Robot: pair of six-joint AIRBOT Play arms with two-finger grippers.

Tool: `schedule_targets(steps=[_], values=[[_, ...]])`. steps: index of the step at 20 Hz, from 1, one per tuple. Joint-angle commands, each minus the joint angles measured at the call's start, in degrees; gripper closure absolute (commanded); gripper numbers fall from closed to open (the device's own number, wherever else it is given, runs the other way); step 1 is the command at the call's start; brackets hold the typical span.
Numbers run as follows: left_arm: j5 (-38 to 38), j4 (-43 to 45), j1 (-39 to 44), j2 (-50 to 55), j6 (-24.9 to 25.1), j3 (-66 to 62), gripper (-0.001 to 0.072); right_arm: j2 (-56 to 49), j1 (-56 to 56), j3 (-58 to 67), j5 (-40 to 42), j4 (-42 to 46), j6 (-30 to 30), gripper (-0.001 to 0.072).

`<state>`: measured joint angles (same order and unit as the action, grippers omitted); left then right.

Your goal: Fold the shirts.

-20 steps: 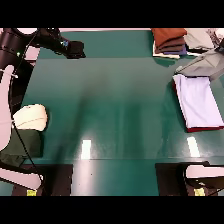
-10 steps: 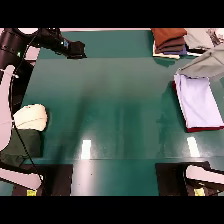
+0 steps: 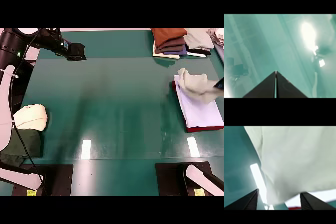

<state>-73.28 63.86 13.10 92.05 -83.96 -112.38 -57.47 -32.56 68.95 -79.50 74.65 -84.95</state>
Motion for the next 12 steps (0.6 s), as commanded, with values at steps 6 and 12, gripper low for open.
schedule_targets(steps=[6,12], values=[[0.1,0.0,0.0,0.0,0.0,0.0,0.0680,8.6,-1.9,-7.0,-0.5,-12.7,1.5,0.0137],[0.9,0.0,0.0,0.0,0.0,0.0,0.0680,9.7,18.8,-6.1,5.9,-13.4,1.5,0.0140]])
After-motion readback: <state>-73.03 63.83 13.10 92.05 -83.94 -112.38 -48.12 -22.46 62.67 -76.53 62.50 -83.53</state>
